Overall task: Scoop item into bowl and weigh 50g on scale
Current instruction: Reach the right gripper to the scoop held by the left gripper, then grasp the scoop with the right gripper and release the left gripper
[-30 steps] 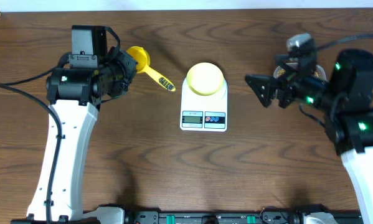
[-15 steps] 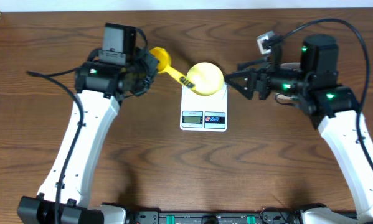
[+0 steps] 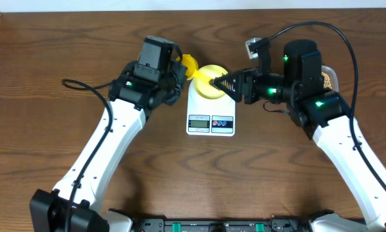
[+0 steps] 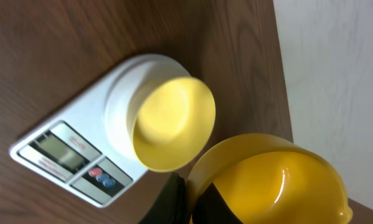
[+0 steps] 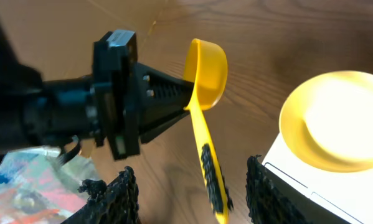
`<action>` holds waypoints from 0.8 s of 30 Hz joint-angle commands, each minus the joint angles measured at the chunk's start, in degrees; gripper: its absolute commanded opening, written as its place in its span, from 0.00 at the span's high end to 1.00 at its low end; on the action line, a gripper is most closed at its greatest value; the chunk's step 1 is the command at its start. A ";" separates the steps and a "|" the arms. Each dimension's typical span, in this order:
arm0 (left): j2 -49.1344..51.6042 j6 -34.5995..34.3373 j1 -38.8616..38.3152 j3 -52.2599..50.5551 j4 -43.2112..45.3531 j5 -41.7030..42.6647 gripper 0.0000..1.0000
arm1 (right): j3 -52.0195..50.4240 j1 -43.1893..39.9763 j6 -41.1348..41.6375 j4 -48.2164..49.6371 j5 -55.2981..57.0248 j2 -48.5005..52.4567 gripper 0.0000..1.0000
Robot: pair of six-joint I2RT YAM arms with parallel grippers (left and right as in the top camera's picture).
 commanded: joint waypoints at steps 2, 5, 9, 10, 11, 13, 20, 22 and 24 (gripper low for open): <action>0.02 -3.91 -1.31 -0.07 0.28 -0.46 0.92 | 0.81 0.98 2.05 0.37 1.97 2.80 0.50; 0.02 -3.89 -1.29 -0.07 0.26 2.32 0.92 | 0.81 1.03 2.19 1.46 0.24 4.37 0.54; 0.02 -4.81 -1.31 -0.07 0.26 4.33 0.92 | 0.81 1.07 3.76 4.66 -2.73 5.25 0.57; 0.02 -5.27 -1.31 -0.07 0.26 4.96 0.93 | 0.81 1.09 4.46 5.40 -2.73 5.38 0.57; 0.02 -6.12 -1.31 -0.07 0.26 5.60 0.92 | 0.81 1.11 4.61 6.10 -2.75 5.44 0.57; 0.02 -7.13 -1.31 -0.07 0.50 7.02 0.93 | 0.81 1.38 5.77 7.28 -2.75 5.49 0.58; 0.02 -7.10 -1.31 -0.07 0.63 7.93 0.92 | 0.81 3.19 6.56 8.48 -2.05 5.60 0.65; 0.02 -7.10 -1.31 -0.07 0.63 8.07 0.93 | 0.81 3.23 6.95 8.52 -1.79 5.60 0.68; 0.02 -7.10 -1.31 -0.07 0.63 8.11 0.92 | 0.81 3.23 7.61 8.52 -1.22 5.60 0.71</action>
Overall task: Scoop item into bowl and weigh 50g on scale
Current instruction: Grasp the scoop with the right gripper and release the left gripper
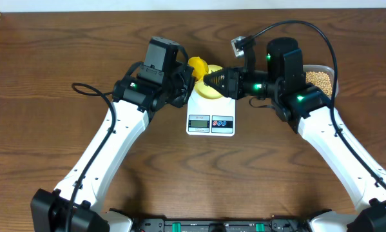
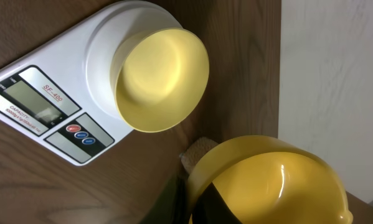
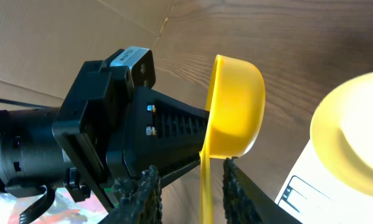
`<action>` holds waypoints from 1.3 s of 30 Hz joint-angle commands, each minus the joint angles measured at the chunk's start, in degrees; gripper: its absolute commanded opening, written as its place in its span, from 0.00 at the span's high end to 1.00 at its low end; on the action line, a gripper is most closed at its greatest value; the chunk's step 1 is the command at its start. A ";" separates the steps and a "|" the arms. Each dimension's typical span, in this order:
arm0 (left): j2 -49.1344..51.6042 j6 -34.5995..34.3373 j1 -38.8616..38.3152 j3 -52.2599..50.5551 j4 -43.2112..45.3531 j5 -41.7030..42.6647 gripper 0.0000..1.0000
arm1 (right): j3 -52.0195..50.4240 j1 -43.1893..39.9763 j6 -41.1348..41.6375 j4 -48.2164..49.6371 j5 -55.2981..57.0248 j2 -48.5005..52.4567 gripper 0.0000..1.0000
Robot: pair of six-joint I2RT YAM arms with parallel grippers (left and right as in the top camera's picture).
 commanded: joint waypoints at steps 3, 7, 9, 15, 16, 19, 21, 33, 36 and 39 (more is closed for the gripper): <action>0.02 -0.50 -0.15 -0.07 0.04 1.18 0.93 | 0.81 0.39 2.32 0.22 1.95 0.11 0.77; 0.02 -0.50 -0.35 -0.07 0.07 1.18 0.93 | 0.81 0.39 2.47 0.55 2.01 0.11 0.88; 0.02 -0.50 -0.55 -0.07 0.07 1.18 0.93 | 0.81 0.39 2.84 0.48 2.14 0.17 0.94; 0.02 -0.20 -0.57 -0.07 0.07 0.85 0.83 | 0.81 0.37 2.82 0.22 2.21 0.17 0.99; 0.02 0.15 -0.46 -0.07 0.09 0.68 0.69 | 0.81 0.28 2.82 -0.33 2.47 0.17 0.99; 0.02 2.58 -0.35 -0.07 0.07 -1.44 0.41 | 0.81 -0.59 2.80 -2.56 3.06 0.15 0.99; 0.02 5.95 -0.31 -0.07 0.09 -2.43 0.27 | 0.81 -1.79 2.12 -3.89 3.06 0.15 0.99; -0.20 50.14 1.66 -0.07 -1.36 -8.79 0.12 | 1.79 -9.29 -4.61 -14.97 7.08 -1.60 0.99; -0.81 57.86 1.07 -0.04 -4.37 -8.79 0.12 | 2.97 -11.19 -7.82 -20.59 10.19 -4.57 0.99; -1.90 59.82 0.11 -0.04 -6.56 -8.81 0.13 | 4.15 -12.90 -10.29 -25.42 12.26 -8.13 0.99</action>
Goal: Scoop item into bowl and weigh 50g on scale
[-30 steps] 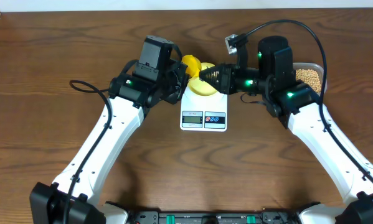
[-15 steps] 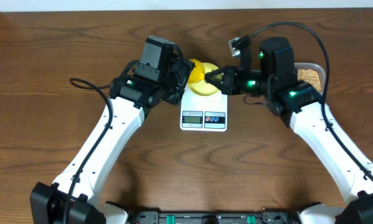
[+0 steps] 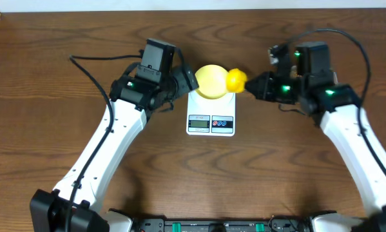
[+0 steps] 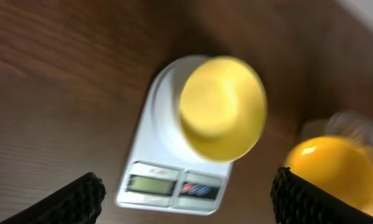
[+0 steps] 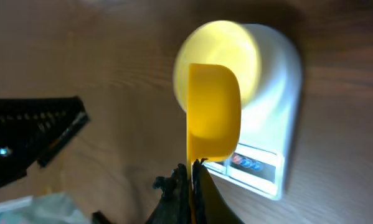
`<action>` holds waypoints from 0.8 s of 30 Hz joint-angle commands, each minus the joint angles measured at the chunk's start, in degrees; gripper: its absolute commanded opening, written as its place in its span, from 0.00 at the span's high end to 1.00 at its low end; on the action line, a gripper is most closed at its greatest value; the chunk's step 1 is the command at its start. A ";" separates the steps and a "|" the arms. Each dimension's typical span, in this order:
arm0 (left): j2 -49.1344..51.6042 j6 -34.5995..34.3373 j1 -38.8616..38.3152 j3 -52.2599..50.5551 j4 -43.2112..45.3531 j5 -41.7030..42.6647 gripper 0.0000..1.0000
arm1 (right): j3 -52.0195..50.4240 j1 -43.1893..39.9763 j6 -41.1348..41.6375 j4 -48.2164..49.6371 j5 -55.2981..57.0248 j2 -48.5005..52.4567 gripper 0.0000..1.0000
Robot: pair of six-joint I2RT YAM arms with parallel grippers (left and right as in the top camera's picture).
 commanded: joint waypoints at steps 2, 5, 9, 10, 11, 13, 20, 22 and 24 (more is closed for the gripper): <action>-2.60 10.80 -1.92 -0.04 -2.49 -1.11 0.14 | 3.61 -2.56 -6.12 -4.59 5.16 -7.26 0.99; -3.37 10.73 -4.72 -0.04 -5.40 -1.27 0.18 | 3.61 -4.94 -7.74 -8.92 8.11 -9.92 0.99; -2.69 10.40 -10.01 -0.07 -9.09 -1.88 0.57 | 3.61 -8.55 -12.31 -12.83 8.28 -11.54 0.99; -2.34 10.01 -11.41 -0.13 -9.73 -2.10 0.73 | 3.61 -9.25 -13.09 -13.46 8.28 -11.65 0.99; -1.81 9.81 -12.92 -0.22 -9.97 -2.36 0.87 | 3.61 -9.90 -13.57 -14.03 8.28 -11.67 0.99; -0.98 9.81 -15.06 -0.48 -10.05 -3.98 0.92 | 3.61 -10.97 -13.99 -14.73 8.26 -11.65 0.99; 1.79 8.90 -18.21 -4.48 -7.48 -9.79 0.92 | 3.58 -11.39 -14.78 -15.23 8.26 -11.65 0.99; 2.86 11.04 -18.29 -6.19 -5.35 -9.77 0.92 | 3.58 -11.39 -14.78 -15.23 8.28 -11.65 0.99; 4.04 12.48 -18.29 -8.39 -2.29 -9.75 0.92 | 3.58 -11.39 -14.80 -15.47 8.31 -11.65 0.99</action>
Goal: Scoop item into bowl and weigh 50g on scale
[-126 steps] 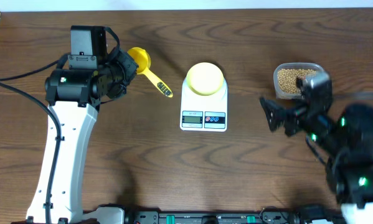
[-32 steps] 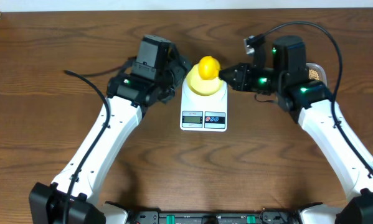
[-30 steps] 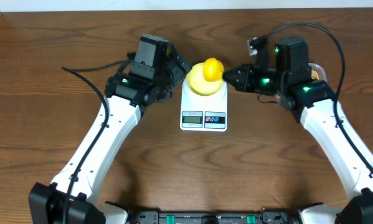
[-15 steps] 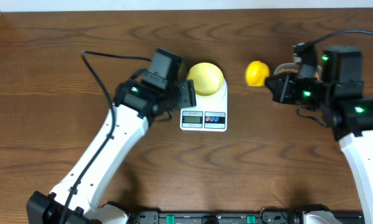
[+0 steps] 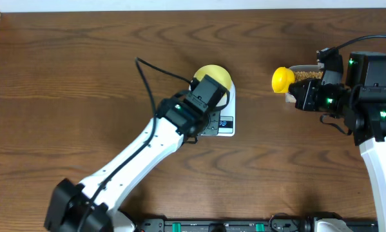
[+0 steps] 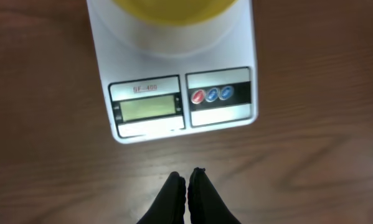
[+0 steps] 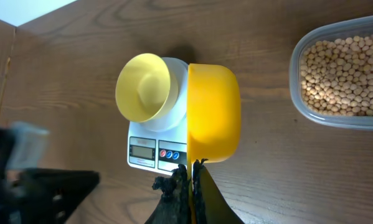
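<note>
A yellow bowl (image 7: 144,87) sits on the white scale (image 6: 174,118), whose display faces the table's front. My right gripper (image 7: 191,169) is shut on the handle of the yellow scoop (image 7: 214,118), which is held on edge to the right of the scale. In the overhead view the scoop (image 5: 282,80) hangs at the left end of the clear tub of beans (image 7: 342,74). My left gripper (image 6: 187,177) is shut and empty, just in front of the scale's front edge. In the overhead view the left arm covers most of the scale.
The brown wooden table (image 5: 83,77) stretches out left of the scale. The bean tub (image 5: 307,73) stands near the back right. The left arm (image 5: 147,154) runs diagonally from the front left up to the scale.
My right gripper has carried the scoop from beside the bowl rightward to the bean tub. My left gripper was open behind the scale; now it is shut in front of it.
At first my left gripper held the scoop's cup beside the bowl while the open right gripper was at its handle. Then the right fingers were around the handle. Later the right gripper alone held the scoop and the left was open. Now the scoop is at the tub.
</note>
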`<action>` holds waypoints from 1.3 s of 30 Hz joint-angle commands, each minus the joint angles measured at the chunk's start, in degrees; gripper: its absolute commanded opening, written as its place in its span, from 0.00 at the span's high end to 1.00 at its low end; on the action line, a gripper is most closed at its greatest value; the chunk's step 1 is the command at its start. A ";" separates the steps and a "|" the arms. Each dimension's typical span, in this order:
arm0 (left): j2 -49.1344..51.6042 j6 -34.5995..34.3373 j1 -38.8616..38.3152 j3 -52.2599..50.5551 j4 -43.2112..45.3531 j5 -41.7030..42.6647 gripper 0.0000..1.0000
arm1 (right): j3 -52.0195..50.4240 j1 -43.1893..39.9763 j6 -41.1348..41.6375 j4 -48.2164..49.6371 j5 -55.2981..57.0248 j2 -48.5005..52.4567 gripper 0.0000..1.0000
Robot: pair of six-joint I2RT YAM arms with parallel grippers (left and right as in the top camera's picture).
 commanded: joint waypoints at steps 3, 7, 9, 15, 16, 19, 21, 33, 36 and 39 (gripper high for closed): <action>3.67 3.82 -0.15 -4.76 6.58 -2.01 0.92 | 0.61 -0.42 -1.75 -0.96 0.52 -0.15 0.99; 6.08 3.85 -0.24 -6.84 13.79 -2.01 0.92 | 0.61 -0.42 -2.12 -1.68 1.70 -0.15 0.98; 7.32 5.25 -0.37 -6.93 16.09 -2.01 0.93 | 0.61 -0.42 -2.12 -1.88 2.19 -0.15 0.99; 10.01 9.40 -4.22 -6.93 18.99 -9.07 0.93 | 0.61 -0.42 -2.12 -1.86 2.97 -0.15 0.99; 10.16 9.35 -5.20 -6.95 18.71 -12.74 0.93 | 0.61 -0.42 -2.12 -1.86 3.23 -0.15 0.99; 10.16 9.38 -7.39 -7.08 19.06 -17.51 0.92 | 0.61 -0.42 -2.12 -1.84 3.43 -0.15 0.98; 10.19 9.33 -7.93 -7.10 19.34 -17.00 0.93 | 0.61 -0.42 -2.10 -1.81 3.43 -0.15 0.99; 10.19 11.76 -8.11 -10.05 23.89 -17.05 0.93 | 0.61 -0.42 -2.10 -1.92 3.43 -0.15 0.99; 10.19 11.96 -8.04 -10.21 24.61 -17.03 0.93 | 0.61 -0.42 -2.10 -1.49 3.45 -0.15 0.99; 10.51 11.93 -8.07 -10.21 25.42 -16.96 0.93 | 0.61 -0.42 -2.14 -1.25 3.48 -0.15 0.99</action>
